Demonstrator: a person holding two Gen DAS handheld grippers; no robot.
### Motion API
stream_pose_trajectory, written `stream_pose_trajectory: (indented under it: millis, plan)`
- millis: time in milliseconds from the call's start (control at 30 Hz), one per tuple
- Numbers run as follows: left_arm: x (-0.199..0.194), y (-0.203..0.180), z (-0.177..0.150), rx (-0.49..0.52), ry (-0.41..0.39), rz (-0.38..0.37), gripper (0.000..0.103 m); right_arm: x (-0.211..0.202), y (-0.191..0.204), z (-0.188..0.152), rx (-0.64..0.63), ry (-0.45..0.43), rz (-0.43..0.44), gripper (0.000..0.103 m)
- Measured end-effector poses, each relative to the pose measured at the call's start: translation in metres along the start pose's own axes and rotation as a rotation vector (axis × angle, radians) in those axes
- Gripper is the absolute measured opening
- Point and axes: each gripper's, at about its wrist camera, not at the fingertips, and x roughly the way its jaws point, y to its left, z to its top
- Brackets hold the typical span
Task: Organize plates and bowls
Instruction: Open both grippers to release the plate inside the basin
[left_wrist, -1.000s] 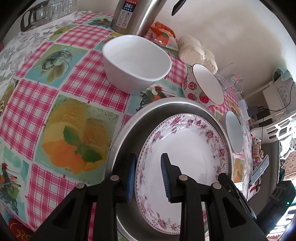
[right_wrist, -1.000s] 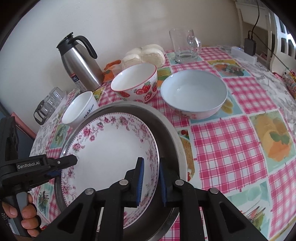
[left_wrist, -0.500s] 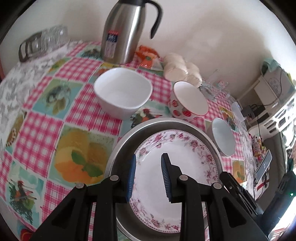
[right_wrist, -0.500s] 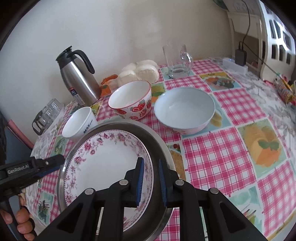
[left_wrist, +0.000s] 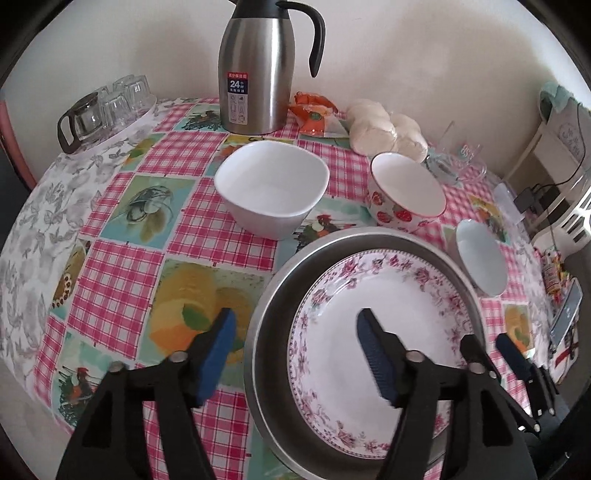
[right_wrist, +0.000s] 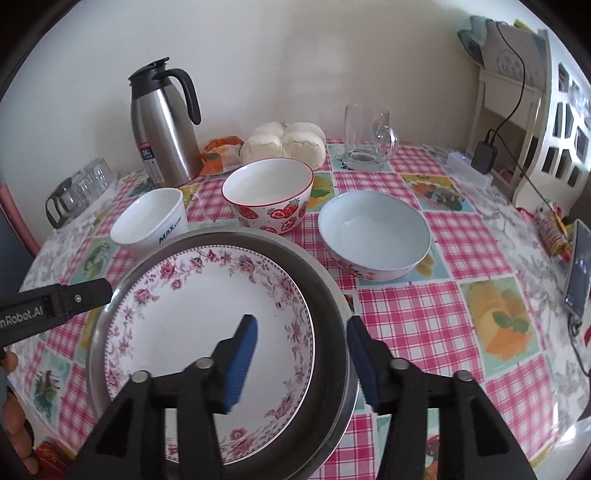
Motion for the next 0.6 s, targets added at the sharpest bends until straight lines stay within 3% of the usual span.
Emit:
stream_pose_trajectory:
  millis: [100,167,267,433,600]
  plan:
    - [0.004,-0.002,-0.002,0.02,0.013,0.036,0.076,0.003,-0.001,-0.001,-0.005,0.006,-0.017,0.067]
    - [0.007,-0.001,-0.002,0.03,0.018,0.054,0.086,0.005,-0.003,-0.001,-0.002,0.013,-0.031,0.073]
    - [0.005,0.0,-0.002,0.037,0.004,0.062,0.087,0.008,-0.008,-0.002,0.013,0.022,-0.038,0.078]
    - [0.007,0.0,-0.002,0.055,-0.012,0.104,0.09,0.008,-0.011,-0.002,0.022,0.017,-0.029,0.096]
    - [0.01,0.004,-0.002,0.04,-0.007,0.123,0.096,0.011,-0.011,-0.003,0.022,0.025,-0.016,0.103]
